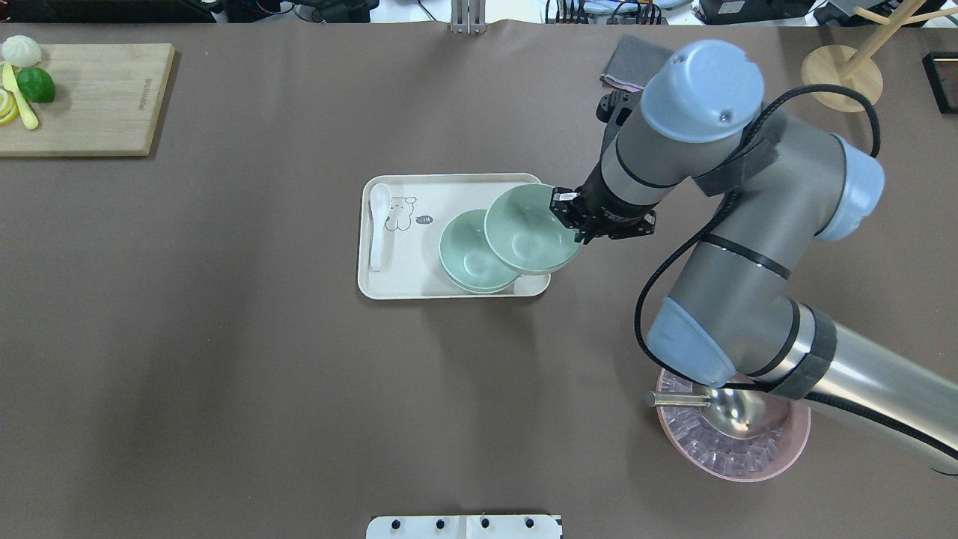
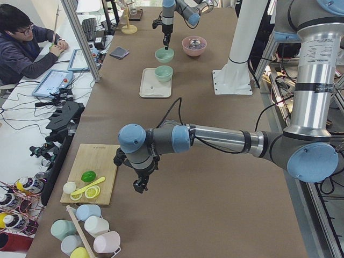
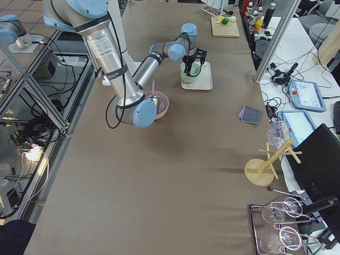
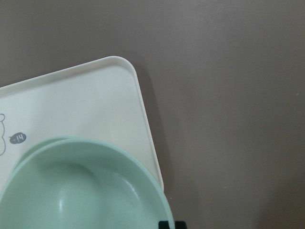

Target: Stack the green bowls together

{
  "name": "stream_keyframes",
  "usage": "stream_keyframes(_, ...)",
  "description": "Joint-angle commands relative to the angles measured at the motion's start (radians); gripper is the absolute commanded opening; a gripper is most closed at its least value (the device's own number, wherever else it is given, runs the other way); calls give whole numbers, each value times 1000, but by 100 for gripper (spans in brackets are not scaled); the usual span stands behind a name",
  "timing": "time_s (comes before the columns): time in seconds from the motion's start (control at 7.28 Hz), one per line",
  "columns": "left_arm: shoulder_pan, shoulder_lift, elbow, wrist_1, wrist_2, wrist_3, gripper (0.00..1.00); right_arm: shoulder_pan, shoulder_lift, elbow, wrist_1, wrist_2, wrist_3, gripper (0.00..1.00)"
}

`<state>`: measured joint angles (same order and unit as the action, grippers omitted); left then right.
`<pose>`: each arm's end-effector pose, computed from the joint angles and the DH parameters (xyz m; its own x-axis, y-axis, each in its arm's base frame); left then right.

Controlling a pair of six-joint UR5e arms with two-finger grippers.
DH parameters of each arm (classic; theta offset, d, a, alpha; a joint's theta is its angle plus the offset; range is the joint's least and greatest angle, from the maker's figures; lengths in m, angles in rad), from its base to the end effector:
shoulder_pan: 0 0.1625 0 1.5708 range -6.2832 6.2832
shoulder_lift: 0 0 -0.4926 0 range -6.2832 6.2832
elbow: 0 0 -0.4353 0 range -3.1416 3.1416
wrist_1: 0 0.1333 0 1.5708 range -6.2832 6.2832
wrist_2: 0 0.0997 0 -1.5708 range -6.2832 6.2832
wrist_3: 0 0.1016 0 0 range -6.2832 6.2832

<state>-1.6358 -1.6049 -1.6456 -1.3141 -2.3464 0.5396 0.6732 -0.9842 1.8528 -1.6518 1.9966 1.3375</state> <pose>-0.0969 -0.5323 0.6939 0.6385 0.3791 -0.6698 -0.3075 0.9235 0.2295 -0.4823 -0.5015 0.2351 0.6150 0.2212 0.7568 -0.2023 0.9720 -0.1197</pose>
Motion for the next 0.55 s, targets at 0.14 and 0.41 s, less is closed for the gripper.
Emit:
stream_keyframes(0.14,-6,20,-3,-7,9,8,98,-58,114,-124,4,-51,69,0)
stream_keyframes(0.41,-6,20,-3,-7,9,8,98,-60,122,-152,10,-51,63,0)
